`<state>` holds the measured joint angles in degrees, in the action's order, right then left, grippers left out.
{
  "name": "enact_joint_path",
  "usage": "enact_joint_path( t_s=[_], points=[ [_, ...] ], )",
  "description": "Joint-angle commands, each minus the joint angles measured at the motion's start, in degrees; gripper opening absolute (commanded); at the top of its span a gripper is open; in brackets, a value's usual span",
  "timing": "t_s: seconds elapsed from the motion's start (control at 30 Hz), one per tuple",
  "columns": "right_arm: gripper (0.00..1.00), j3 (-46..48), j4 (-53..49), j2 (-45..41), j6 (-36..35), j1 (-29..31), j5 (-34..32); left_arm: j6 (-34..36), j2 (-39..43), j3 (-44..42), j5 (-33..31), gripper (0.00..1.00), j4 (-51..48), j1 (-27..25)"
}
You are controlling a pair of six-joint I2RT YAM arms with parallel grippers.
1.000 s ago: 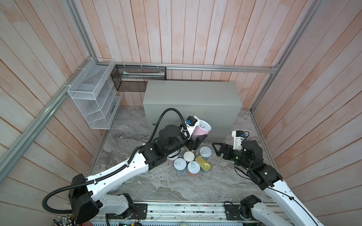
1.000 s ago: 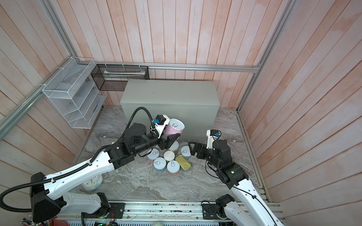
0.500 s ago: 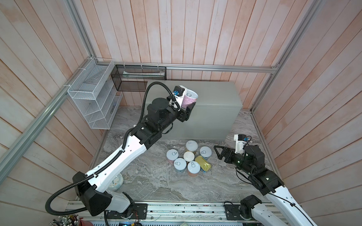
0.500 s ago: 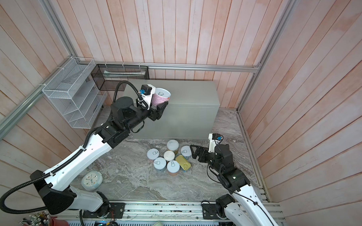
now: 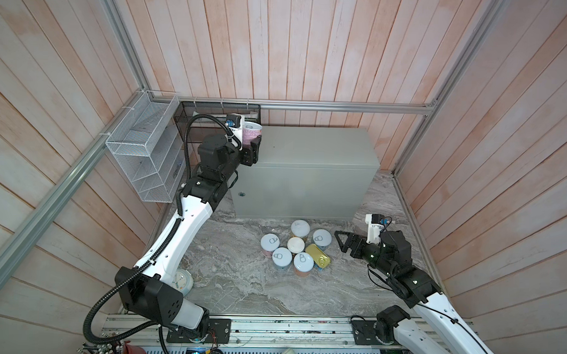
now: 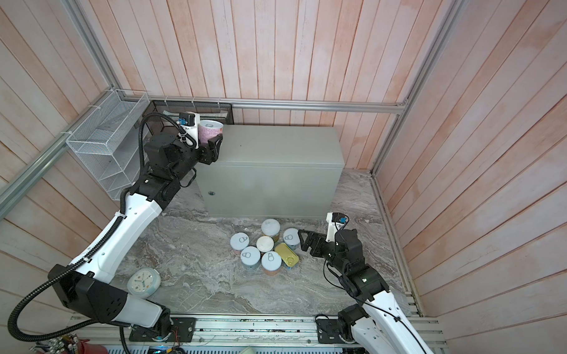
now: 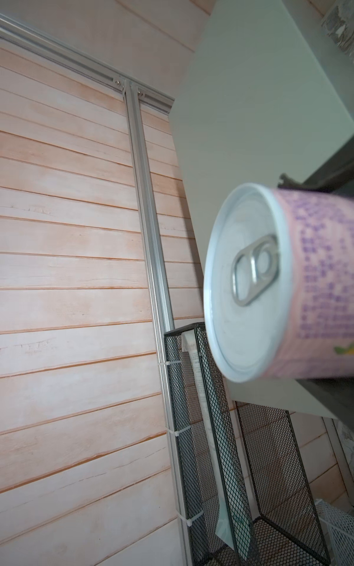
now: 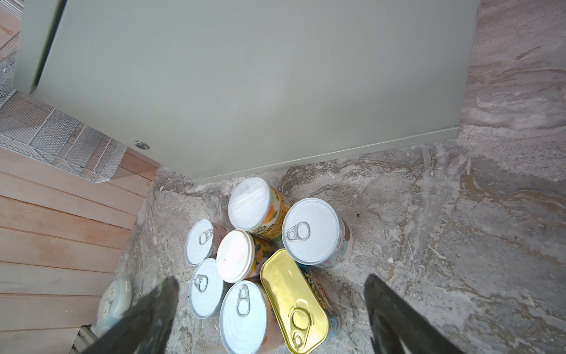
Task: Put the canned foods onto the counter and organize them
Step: 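Carry the pink can with the left gripper onto the grey cabinet top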
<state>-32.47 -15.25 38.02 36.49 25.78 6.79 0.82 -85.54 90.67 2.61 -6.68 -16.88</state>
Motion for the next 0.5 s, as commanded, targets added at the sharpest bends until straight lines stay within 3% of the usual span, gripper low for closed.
enact_joint_path(
  t_s=[0.0, 0.47],
  points=[
    [0.94, 0.9, 1.1, -0.7, 0.8, -0.2, -0.8, -1.7, -1.6, 3.5, 2.6, 0.55, 5.5, 1.4],
    [0.94, 2.9, 3.1, 1.5, 1.9, -0.3, -0.1, -2.7, -12.9, 14.6, 5.2, 0.55, 1.8, 4.2]
  ],
)
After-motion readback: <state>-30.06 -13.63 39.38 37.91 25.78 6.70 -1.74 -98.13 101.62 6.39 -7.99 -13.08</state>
